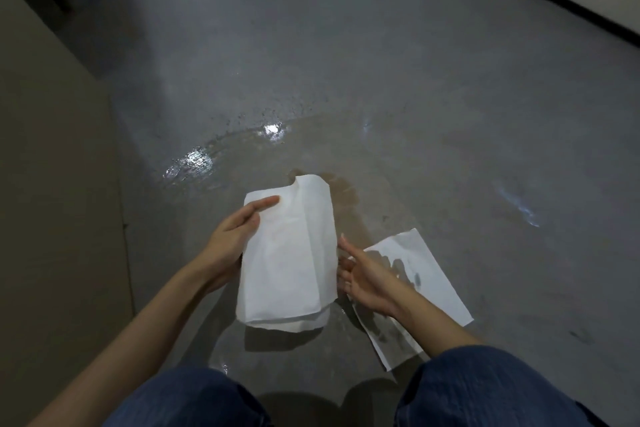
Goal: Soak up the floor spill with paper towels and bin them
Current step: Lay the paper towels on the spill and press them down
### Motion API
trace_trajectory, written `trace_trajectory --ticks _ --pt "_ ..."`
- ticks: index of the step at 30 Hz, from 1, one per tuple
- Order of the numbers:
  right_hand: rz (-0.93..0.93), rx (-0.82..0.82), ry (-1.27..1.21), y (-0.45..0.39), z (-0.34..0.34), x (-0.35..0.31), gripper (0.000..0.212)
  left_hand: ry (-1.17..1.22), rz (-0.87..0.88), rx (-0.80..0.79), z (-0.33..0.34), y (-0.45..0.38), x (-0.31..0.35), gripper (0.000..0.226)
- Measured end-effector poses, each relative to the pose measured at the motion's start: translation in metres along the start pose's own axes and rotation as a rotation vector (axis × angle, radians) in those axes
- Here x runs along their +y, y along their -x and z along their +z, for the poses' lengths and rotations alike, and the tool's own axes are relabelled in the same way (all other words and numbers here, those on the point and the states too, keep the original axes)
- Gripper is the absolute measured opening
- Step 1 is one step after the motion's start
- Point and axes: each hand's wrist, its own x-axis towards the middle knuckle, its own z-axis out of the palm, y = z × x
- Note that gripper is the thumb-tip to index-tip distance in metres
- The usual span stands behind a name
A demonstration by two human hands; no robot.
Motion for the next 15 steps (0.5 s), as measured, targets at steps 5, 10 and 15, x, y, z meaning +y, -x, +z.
trace_trajectory --ticks 5,10,15 --pt "-0.184 0.287 0.189 -0.005 -0.01 0.002 0.032 0.113 -0.057 0.076 -0.006 0.006 -0.02 0.039" --pt "-0.279 0.367 0.29 -0.006 -0.013 -0.001 0.03 0.224 -0.128 0.006 -0.003 0.021 -0.045 0.056" --pt "-0.369 0.407 0.437 -0.004 -0.023 -0.002 0.028 0.263 -0.165 0.015 -0.003 0.028 -0.058 0.052"
